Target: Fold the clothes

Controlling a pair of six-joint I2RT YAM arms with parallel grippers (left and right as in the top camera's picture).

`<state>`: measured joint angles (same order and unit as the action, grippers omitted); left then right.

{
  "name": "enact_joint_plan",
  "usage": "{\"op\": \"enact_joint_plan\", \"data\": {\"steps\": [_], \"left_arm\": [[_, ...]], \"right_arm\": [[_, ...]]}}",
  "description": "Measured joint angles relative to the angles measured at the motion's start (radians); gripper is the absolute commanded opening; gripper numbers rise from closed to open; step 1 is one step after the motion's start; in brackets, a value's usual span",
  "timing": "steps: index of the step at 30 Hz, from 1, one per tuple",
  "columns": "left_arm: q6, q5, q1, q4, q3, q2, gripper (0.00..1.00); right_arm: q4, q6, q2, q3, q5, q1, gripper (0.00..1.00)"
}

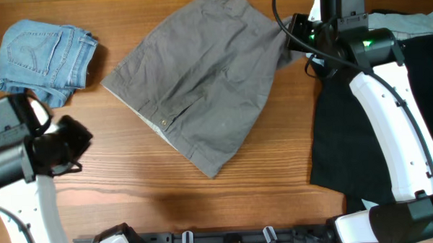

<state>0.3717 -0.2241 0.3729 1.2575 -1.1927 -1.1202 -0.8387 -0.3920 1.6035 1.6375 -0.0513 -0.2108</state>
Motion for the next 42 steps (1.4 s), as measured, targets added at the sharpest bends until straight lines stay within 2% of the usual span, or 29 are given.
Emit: {"op": "enact_joint_plan", "data": {"steps": [2,4,6,9,12,17,20,23,25,27,30,32,35,38,40,42], "left_arm": [[-0.014,-0.069,-0.072,0.027,0.02,-0.04,1.0],[-0.021,-0.124,-0.165,0.002,0.072,-0.086,1.0],[0.002,-0.2,-0.253,-0.088,0.153,-0.128,1.0],[0.011,-0.349,-0.395,-0.241,0.282,-0.239,0.95],[0.02,-0.412,-0.513,-0.253,0.347,-0.346,0.8],[0.101,-0.447,-0.682,-0.349,0.358,-0.476,0.76],[0.21,-0.378,-0.797,-0.396,0.358,-0.561,0.75],[0.256,-0.323,-0.817,-0.495,0.359,-0.59,0.7],[0.274,-0.321,-0.832,-0.51,0.352,-0.598,0.64],[0.284,-0.31,-0.84,-0.514,0.351,-0.598,0.63],[0.3,-0.279,-0.846,-0.511,0.349,-0.598,0.5],[0.304,-0.246,-0.852,-0.505,0.347,-0.598,0.38],[0.31,-0.183,-0.856,-0.503,0.342,-0.595,0.25],[0.31,-0.124,-0.856,-0.539,0.341,-0.586,0.16],[0.307,-0.079,-0.856,-0.585,0.336,-0.582,0.05],[0.305,-0.033,-0.856,-0.612,0.33,-0.582,0.04]], "right_arm": [[-0.027,-0.003,0.0,0.0,0.0,0.0,0.04],[-0.056,-0.008,0.0,0.0,0.0,0.0,0.04],[-0.09,-0.013,0.0,0.0,0.0,0.0,0.04],[-0.146,-0.015,0.0,0.0,0.0,0.0,0.04],[-0.191,-0.015,0.0,0.0,0.0,0.0,0.04],[-0.2,-0.015,0.0,0.0,0.0,0.0,0.04],[-0.209,-0.015,0.0,0.0,0.0,0.0,0.04],[-0.209,-0.015,0.0,0.0,0.0,0.0,0.04],[-0.212,-0.015,0.0,0.0,0.0,0.0,0.04],[-0.215,-0.015,0.0,0.0,0.0,0.0,0.04],[-0.217,-0.015,0.0,0.0,0.0,0.0,0.04],[-0.217,-0.015,0.0,0.0,0.0,0.0,0.04],[-0.227,-0.015,0.0,0.0,0.0,0.0,0.04],[-0.238,-0.015,0.0,0.0,0.0,0.0,0.04],[-0.241,-0.015,0.0,0.0,0.0,0.0,0.04],[-0.246,-0.015,0.0,0.0,0.0,0.0,0.04]]}}
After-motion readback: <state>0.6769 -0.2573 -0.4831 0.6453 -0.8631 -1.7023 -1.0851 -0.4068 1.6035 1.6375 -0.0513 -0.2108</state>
